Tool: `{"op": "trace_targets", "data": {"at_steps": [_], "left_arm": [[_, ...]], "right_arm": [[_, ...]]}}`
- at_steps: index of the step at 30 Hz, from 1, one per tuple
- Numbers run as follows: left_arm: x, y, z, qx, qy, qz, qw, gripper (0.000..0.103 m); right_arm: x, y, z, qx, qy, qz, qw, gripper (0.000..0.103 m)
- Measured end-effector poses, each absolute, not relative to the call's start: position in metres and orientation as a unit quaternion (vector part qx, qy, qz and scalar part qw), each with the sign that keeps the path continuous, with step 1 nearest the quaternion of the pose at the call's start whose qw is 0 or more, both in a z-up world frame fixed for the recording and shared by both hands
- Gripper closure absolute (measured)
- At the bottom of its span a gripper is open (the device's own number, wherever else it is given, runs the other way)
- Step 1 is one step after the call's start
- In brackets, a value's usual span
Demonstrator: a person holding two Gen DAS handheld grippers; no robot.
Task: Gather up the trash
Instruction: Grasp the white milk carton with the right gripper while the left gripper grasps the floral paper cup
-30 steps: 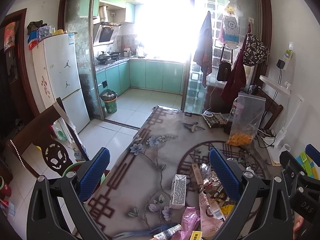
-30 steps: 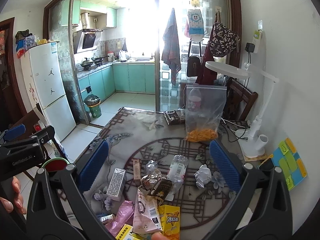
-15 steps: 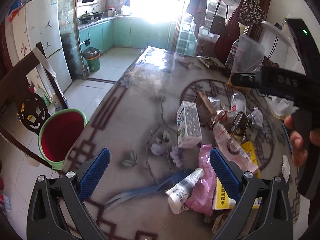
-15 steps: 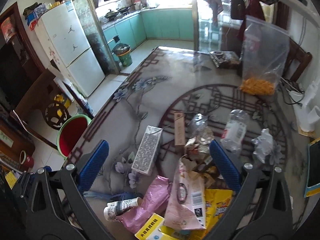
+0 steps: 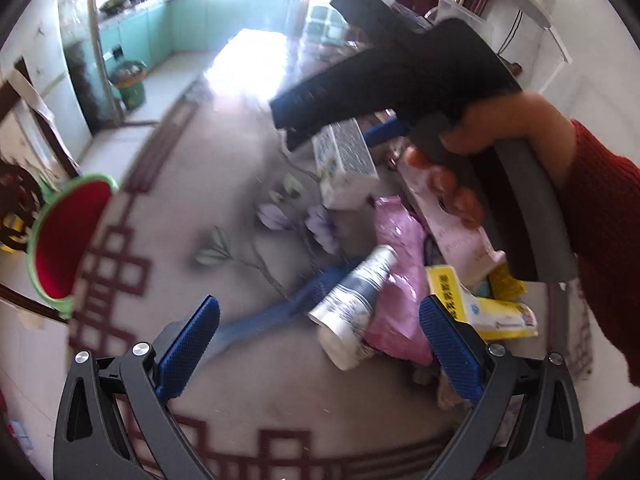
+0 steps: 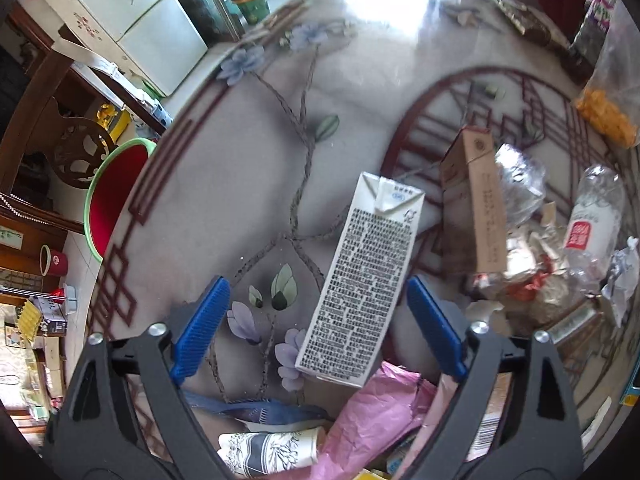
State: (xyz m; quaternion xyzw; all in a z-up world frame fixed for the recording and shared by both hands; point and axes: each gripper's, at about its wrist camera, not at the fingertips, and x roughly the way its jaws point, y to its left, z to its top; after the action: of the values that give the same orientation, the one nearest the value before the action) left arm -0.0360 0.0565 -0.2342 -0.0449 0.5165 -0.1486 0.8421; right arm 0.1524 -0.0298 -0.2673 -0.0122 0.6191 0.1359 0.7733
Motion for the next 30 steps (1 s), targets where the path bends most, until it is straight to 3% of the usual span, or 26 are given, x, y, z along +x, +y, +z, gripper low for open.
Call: {"op": "trace_targets", "data": {"at_steps": [3, 5, 12, 16, 18, 20, 24, 30], "left_arm": [[-0.031, 0.049, -0.251, -0.039, 0.542, -0.147, 0.826, 0.012], [-0.028, 0.040, -0.259, -0.019, 0.554, -0.165, 0.816, 0.022], [-0.013, 0.026, -0.264, 0.009, 0.556, -0.205, 0.805, 0.023], [-0.001, 0.017, -0.272, 0.019, 0.568, -0.219, 0.793, 0.025], [0.003, 0.012, -0.278, 0.023, 0.577, -0.220, 0.786, 0.049], [0.005, 0.010, -0.285, 0.000, 0.585, -0.231, 0.777, 0.064], [0.006, 0.010, -0.279, -0.013, 0.582, -0.219, 0.783, 0.074], [0.000, 0.018, -0.237, -0.031, 0.536, -0.171, 0.826, 0.079]], "right_arm": [[0.154, -0.030, -0.281, -0.006, 0.643, 0.142, 0.753, 0.059], [0.149, -0.035, -0.279, 0.012, 0.642, 0.158, 0.750, 0.067], [0.112, -0.074, -0.195, 0.026, 0.534, 0.178, 0.826, 0.067], [0.092, -0.109, -0.174, 0.066, 0.514, 0.173, 0.837, 0.067], [0.088, -0.117, -0.171, 0.081, 0.516, 0.171, 0.836, 0.067], [0.082, -0.124, -0.169, 0.090, 0.518, 0.171, 0.833, 0.067], [0.069, -0.131, -0.164, 0.096, 0.514, 0.174, 0.835, 0.067], [0.057, -0.139, -0.158, 0.103, 0.489, 0.175, 0.848, 0.067]]}}
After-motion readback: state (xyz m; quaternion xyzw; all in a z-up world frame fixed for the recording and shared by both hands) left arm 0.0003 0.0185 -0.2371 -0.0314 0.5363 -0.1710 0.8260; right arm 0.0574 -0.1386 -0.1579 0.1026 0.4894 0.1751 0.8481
